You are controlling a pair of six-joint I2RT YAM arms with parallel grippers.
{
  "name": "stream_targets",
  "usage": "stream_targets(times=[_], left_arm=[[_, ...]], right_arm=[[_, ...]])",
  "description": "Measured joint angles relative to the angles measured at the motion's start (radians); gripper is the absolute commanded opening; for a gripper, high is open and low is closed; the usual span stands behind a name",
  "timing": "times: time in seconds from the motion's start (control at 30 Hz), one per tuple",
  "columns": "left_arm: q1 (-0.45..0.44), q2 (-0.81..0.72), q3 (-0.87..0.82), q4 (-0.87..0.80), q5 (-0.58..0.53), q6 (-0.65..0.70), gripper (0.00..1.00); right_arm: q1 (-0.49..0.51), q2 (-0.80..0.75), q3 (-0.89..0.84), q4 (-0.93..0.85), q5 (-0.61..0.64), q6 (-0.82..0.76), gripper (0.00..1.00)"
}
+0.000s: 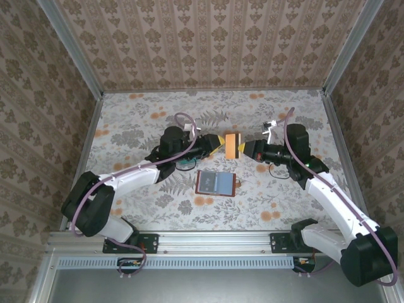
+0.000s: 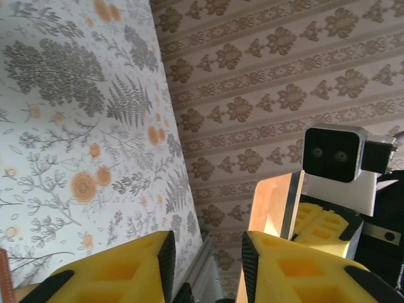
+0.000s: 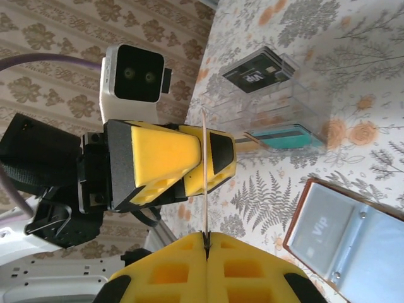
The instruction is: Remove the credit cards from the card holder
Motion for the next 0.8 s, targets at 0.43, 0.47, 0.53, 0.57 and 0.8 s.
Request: stream_targets(times=[0.43, 0.47, 0.53, 0.57, 0.8], left_arm=[[-0.003, 0.0, 0.002, 0.046, 0.039, -0.019, 0.25], [-0.004, 0.0, 0.002, 0.047, 0.043, -0.021, 0.23], [-0.009, 0.001, 0.002, 0.055, 0.056, -0.026, 0.2], [-0.01, 0.002, 0.002, 0.063, 0.06, -0.028, 0.18], [-0.013, 0.006, 0.015, 0.095, 0.075, -0.043, 0.02]], right_arm=[[-0.018, 0.03, 0.0, 0.06, -0.038, 0.039, 0.0], [-0.018, 0.031, 0.0, 0.068, -0.04, 0.042, 0.0], [-0.018, 0.031, 0.0, 0.075, -0.047, 0.048, 0.0], [-0.018, 0.031, 0.0, 0.079, -0.05, 0.048, 0.0], [-0.031, 0.032, -0.001, 0.09, -0.063, 0.052, 0.0]])
